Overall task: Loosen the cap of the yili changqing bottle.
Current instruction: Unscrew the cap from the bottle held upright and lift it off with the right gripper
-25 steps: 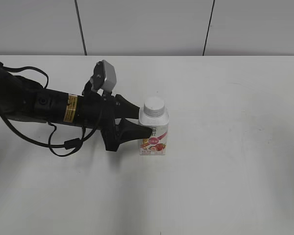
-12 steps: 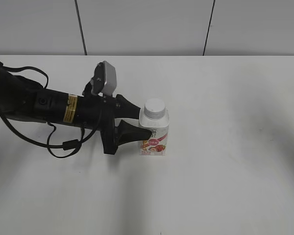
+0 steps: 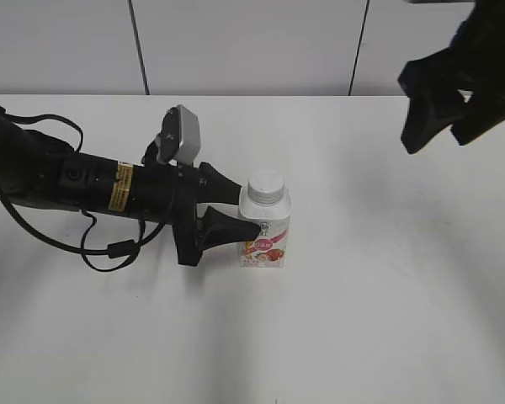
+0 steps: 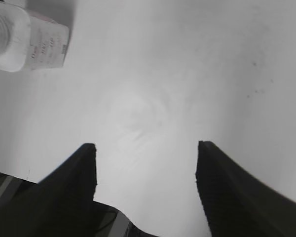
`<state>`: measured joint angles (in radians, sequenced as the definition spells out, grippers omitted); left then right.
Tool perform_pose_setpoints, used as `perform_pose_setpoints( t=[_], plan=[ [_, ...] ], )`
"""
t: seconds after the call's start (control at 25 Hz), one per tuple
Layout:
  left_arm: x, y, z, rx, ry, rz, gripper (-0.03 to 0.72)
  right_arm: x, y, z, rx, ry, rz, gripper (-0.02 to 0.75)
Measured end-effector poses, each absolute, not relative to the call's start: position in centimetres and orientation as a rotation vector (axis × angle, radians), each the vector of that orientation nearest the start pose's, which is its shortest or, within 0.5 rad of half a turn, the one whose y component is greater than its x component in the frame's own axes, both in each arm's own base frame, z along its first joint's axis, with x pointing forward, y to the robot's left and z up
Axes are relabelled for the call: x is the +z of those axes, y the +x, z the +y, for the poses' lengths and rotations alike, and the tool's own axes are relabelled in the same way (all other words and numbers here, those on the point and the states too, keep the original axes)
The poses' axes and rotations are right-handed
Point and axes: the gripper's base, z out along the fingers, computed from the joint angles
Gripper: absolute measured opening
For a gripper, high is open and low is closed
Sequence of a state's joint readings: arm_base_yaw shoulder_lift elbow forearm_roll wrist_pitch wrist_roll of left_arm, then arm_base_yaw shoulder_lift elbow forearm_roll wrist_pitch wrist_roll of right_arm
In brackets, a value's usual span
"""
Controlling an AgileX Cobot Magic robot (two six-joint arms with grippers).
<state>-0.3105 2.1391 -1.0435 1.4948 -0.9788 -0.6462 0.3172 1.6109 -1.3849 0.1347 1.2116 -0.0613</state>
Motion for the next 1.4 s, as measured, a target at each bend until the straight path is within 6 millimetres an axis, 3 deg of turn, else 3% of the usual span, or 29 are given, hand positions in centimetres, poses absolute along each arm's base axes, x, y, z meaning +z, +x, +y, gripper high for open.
perform_pose_setpoints(
  t=[0.6,1.0,1.16,1.4],
  plan=[
    [10.0,32.8,-18.4,-0.915,1.444,1.602,0.412,27.7,34.0,22.7,0.309,-0.672,2.870,0.502],
    [10.0,32.8,-18.4,-0.914,1.444,1.603,0.412,24.8,34.5,26.0,0.398,-0.681,2.935,0.502],
    [10.0,32.8,-18.4,-0.914,1.444,1.603,0.412,23.4,34.8,26.4,0.387,-0.686,2.970,0.501],
    [10.0,32.8,-18.4,-0.914,1.444,1.603,0.412,23.4,34.9,26.3,0.367,-0.689,2.966,0.501]
  ],
)
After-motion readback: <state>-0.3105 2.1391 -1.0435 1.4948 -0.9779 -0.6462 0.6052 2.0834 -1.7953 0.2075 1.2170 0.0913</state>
